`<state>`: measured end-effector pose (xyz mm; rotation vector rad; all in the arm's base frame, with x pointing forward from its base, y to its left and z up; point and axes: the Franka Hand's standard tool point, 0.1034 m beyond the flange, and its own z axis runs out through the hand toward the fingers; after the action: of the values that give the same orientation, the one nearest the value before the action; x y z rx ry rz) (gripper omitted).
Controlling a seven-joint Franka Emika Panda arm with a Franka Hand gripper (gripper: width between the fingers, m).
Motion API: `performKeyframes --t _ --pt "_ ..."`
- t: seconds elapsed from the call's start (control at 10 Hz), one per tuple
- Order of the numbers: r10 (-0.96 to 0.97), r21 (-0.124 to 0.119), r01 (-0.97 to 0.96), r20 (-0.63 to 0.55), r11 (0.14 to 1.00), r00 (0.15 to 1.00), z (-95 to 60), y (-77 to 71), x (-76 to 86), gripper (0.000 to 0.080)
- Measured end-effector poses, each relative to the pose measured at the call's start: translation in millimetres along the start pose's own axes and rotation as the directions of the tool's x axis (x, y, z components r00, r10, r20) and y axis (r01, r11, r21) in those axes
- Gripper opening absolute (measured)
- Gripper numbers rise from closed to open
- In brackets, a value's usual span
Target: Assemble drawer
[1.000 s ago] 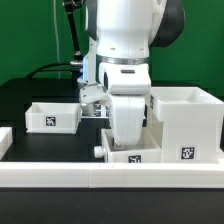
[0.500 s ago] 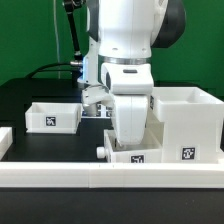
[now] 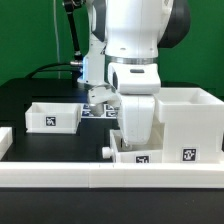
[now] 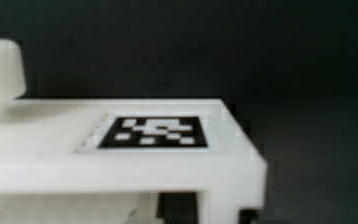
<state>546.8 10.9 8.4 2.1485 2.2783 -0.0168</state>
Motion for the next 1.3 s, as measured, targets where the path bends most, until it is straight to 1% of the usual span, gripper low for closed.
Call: performKeyframes --t 0.2,0.3,0.4,0.5,0.6,0.7,0.8,0.9,1.0,1.1,1.2,1.3 --pt "0.003 0.000 -0.003 0.000 1.000 1.000 0.1 -0.2 -1.3 0.0044" --pt "0.003 0.001 -0.003 0.000 1.000 1.000 0.2 -0.3 -1.6 0.0229" --pt "0.004 0.001 -0.004 0.000 1.000 1.000 0.2 -0.4 -1.8 0.0229" --pt "0.009 0.002 -0.009 0.000 1.000 1.000 -0.3 -0.2 -1.9 0.0364" --pt "0.016 0.001 -0.016 0.001 1.000 1.000 -2.0 1.5 -1.6 0.0547" --pt "0.016 0.001 -0.016 0.001 1.000 1.000 -2.2 1.4 -2.1 0.0547" --pt "0.019 -0.001 -0.019 0.002 1.000 1.000 -4.9 2.4 -3.2 0.0617" --pt "0.022 -0.005 -0.022 0.004 1.000 1.000 -12.1 4.7 -3.6 0.0643" --pt "0.027 -0.007 -0.027 0.008 1.000 1.000 -21.3 7.1 -4.3 0.0648" --pt "0.029 -0.013 -0.029 0.013 0.999 1.000 -34.2 10.8 -6.6 0.0648" --pt "0.034 -0.020 -0.033 0.018 0.999 0.999 -45.2 13.7 -11.4 0.0648" --pt "0.028 -0.018 -0.027 0.024 0.999 0.999 -52.1 14.4 -21.9 0.0649"
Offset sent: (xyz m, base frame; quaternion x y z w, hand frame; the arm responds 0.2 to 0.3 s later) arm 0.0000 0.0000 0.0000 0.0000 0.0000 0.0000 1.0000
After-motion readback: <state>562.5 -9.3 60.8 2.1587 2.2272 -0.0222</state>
